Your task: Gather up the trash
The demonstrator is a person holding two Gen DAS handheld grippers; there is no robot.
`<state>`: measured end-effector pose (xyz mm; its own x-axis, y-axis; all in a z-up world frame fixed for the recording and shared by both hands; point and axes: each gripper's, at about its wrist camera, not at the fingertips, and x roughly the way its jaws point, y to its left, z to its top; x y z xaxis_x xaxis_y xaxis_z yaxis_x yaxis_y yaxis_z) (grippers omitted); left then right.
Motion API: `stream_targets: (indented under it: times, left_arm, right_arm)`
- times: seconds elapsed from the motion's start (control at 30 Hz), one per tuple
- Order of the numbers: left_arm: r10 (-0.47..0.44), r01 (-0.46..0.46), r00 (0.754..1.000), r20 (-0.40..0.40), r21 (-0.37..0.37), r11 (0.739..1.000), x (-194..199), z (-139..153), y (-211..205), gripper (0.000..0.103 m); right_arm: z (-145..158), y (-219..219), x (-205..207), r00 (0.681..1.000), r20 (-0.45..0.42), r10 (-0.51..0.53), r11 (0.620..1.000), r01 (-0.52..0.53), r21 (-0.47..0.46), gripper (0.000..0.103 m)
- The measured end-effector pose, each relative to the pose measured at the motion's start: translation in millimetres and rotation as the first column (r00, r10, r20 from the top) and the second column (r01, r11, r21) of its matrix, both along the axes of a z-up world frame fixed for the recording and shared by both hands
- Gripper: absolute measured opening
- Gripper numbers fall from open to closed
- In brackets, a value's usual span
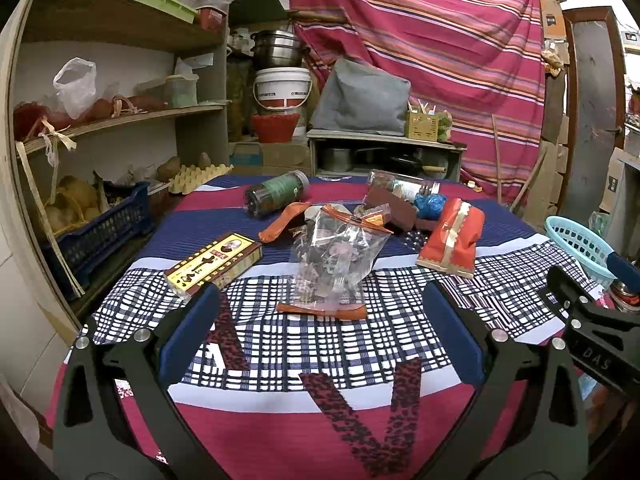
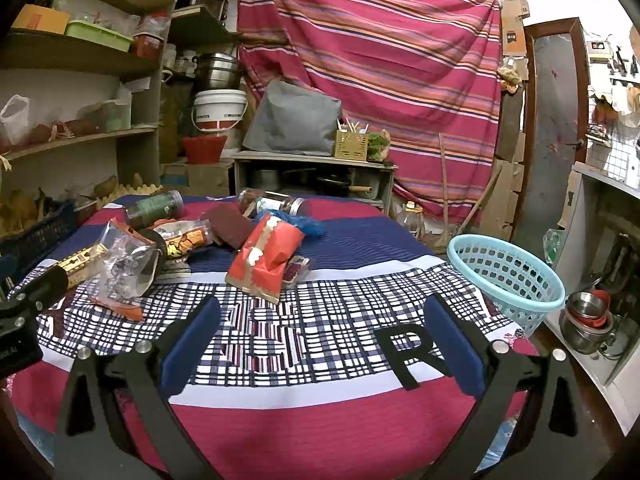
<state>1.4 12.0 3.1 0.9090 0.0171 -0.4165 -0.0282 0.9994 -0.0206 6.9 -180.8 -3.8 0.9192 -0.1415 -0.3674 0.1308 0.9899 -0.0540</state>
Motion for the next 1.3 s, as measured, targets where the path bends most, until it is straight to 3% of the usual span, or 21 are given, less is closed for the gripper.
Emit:
stream_targets:
  times: [1.3]
  left_arm:
    - [-0.001,0.002,0.999,-0.051,0.006,1.0,20,-6,1,0.098]
  right_arm:
    - [-2,-7,11,0.999,-0.033,-0.012,1.0,0.013,0.023,0.099]
